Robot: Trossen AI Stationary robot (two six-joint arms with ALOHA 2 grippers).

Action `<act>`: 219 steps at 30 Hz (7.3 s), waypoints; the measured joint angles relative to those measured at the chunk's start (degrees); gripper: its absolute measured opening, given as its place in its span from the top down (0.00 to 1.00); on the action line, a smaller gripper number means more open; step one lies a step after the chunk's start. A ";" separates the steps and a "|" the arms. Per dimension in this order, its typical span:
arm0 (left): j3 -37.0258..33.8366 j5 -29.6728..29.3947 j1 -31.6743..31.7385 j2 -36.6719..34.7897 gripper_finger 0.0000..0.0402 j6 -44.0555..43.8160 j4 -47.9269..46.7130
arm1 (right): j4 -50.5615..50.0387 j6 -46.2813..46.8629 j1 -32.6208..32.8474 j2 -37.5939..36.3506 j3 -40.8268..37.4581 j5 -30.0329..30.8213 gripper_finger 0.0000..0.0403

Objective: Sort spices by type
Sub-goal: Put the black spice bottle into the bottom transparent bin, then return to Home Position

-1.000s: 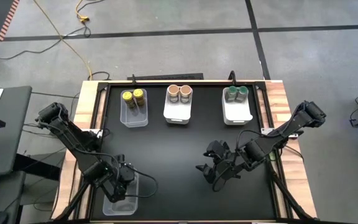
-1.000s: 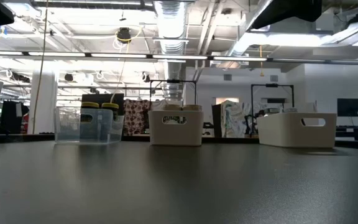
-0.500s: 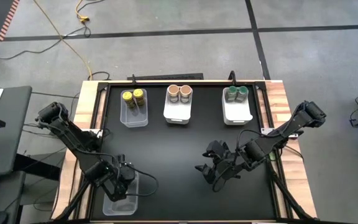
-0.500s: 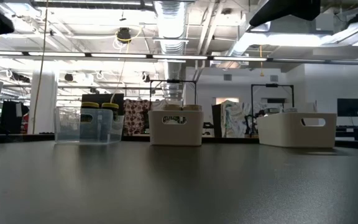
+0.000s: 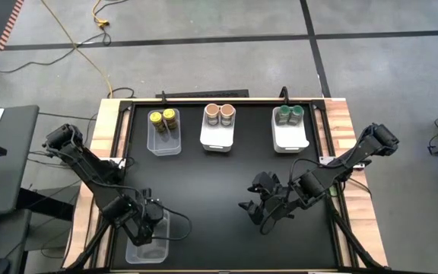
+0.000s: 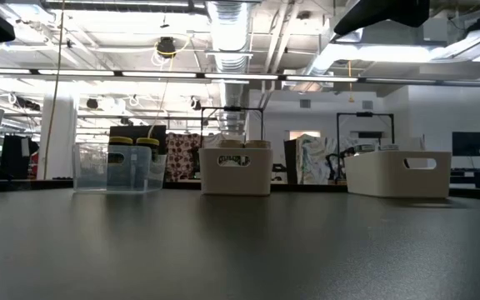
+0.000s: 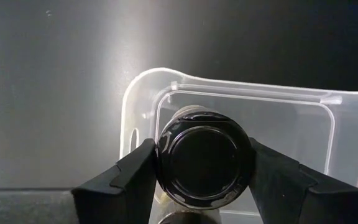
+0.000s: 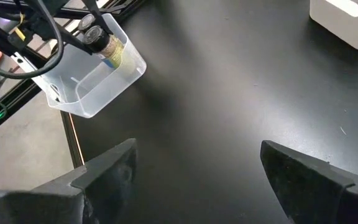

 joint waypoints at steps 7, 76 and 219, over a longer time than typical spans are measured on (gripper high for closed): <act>-0.64 -0.55 0.54 0.01 0.47 -0.27 0.13 | -0.08 -0.04 0.00 0.00 0.00 0.00 0.10; -40.15 5.37 40.59 -46.26 0.24 51.90 55.95 | -0.03 -5.57 -2.39 0.00 0.00 0.02 0.10; -59.84 12.35 49.52 -80.07 0.24 49.35 55.35 | 32.20 -53.57 -26.36 -72.24 -68.83 -24.17 0.10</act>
